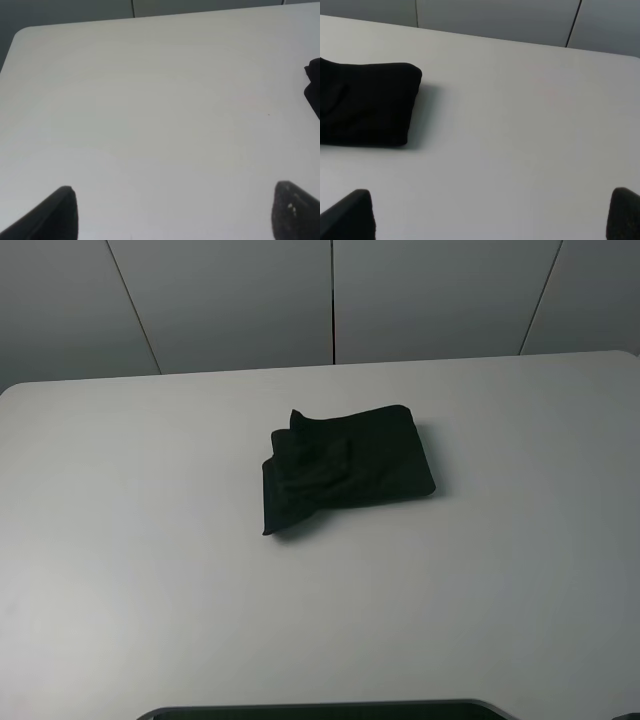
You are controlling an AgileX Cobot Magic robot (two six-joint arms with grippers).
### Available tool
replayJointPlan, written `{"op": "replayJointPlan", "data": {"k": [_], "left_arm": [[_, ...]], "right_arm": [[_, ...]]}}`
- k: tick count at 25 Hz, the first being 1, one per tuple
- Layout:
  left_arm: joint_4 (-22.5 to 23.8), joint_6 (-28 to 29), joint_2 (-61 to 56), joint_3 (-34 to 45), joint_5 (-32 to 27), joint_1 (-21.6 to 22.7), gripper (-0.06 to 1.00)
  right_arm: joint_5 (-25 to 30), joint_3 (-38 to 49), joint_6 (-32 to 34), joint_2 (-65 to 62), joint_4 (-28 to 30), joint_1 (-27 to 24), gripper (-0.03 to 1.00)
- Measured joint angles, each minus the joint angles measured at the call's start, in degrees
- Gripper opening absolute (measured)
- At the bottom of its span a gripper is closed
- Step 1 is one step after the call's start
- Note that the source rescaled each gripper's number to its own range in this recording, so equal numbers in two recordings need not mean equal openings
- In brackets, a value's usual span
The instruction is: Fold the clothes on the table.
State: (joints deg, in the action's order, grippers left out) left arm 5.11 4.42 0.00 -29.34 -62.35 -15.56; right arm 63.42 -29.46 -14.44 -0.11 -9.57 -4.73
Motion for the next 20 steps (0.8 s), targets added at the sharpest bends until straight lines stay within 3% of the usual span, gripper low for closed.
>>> {"op": "replayJointPlan", "data": {"k": [20], "left_arm": [[0.1,0.0,0.0,0.0,0.0,0.0,1.00]], "right_arm": [[0.0,0.0,0.0,0.0,0.0,0.0,1.00]]}}
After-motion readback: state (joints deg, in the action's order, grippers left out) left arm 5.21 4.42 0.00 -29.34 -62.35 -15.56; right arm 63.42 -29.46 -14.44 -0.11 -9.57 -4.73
